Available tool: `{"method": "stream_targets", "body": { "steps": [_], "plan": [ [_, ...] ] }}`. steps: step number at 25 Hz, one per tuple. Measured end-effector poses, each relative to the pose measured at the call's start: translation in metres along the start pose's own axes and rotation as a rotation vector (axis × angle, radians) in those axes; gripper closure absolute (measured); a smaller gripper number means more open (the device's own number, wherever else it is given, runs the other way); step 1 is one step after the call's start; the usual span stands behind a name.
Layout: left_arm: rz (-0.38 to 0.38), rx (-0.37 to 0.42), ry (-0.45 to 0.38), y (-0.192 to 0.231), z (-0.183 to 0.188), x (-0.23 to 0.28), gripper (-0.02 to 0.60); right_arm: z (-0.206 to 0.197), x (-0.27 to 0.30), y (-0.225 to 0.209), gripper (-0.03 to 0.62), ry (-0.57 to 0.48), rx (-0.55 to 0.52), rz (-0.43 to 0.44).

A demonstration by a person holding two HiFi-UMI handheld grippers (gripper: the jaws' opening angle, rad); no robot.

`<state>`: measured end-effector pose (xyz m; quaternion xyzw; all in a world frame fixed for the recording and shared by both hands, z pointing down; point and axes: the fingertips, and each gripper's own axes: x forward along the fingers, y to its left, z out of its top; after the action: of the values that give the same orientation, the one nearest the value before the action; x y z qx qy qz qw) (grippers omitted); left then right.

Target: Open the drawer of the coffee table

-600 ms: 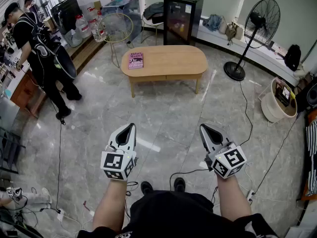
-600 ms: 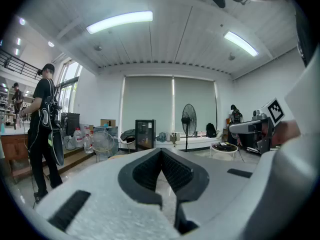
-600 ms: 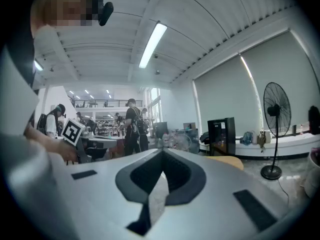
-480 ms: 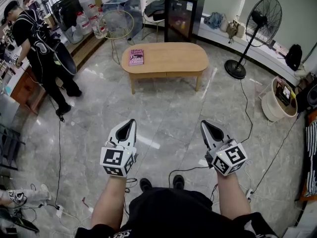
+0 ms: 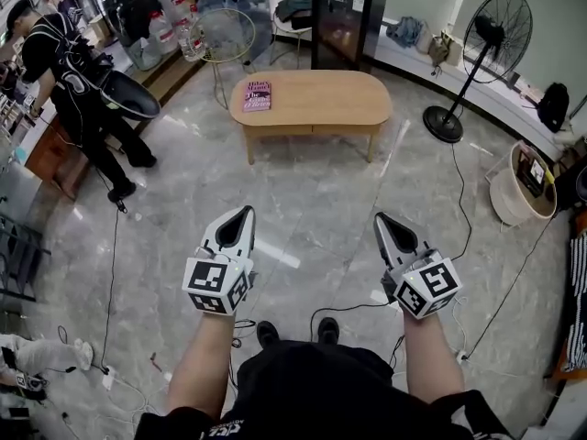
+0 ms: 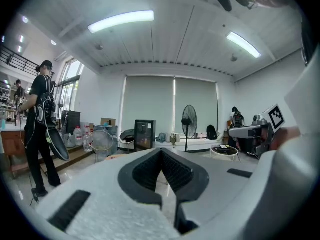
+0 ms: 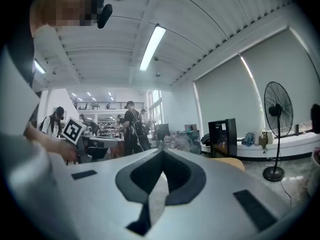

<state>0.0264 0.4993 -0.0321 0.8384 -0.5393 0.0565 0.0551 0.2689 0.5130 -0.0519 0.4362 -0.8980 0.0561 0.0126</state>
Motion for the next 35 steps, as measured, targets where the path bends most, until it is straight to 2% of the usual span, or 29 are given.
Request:
{"method": "stream_targets", "body": {
  "steps": [10, 18, 21, 25, 30, 35],
  "plan": [
    [0.053, -0.033, 0.028, -0.043, -0.012, 0.006, 0.572, -0.025, -0.034, -0.048, 0.589, 0.008, 0.049, 0.023],
    [0.086, -0.045, 0.048, -0.037, -0.021, 0.013, 0.572, -0.030, -0.010, -0.049, 0.589, 0.019, 0.056, 0.082],
    [0.094, -0.053, 0.057, -0.019, -0.026, 0.021, 0.572, -0.035, 0.012, -0.049, 0.589, 0.038, 0.059, 0.096],
    [0.107, -0.088, 0.058, 0.027, -0.035, 0.043, 0.572, -0.041, 0.062, -0.049, 0.589, 0.067, 0.053, 0.115],
    [0.098, -0.109, 0.054, 0.096, -0.041, 0.099, 0.572, -0.045, 0.133, -0.066, 0.589, 0.131, 0.042, 0.098],
    [0.042, -0.115, 0.066, 0.158, -0.040, 0.162, 0.572, -0.035, 0.219, -0.081, 0.589, 0.156, 0.029, 0.072]
  ]
}}
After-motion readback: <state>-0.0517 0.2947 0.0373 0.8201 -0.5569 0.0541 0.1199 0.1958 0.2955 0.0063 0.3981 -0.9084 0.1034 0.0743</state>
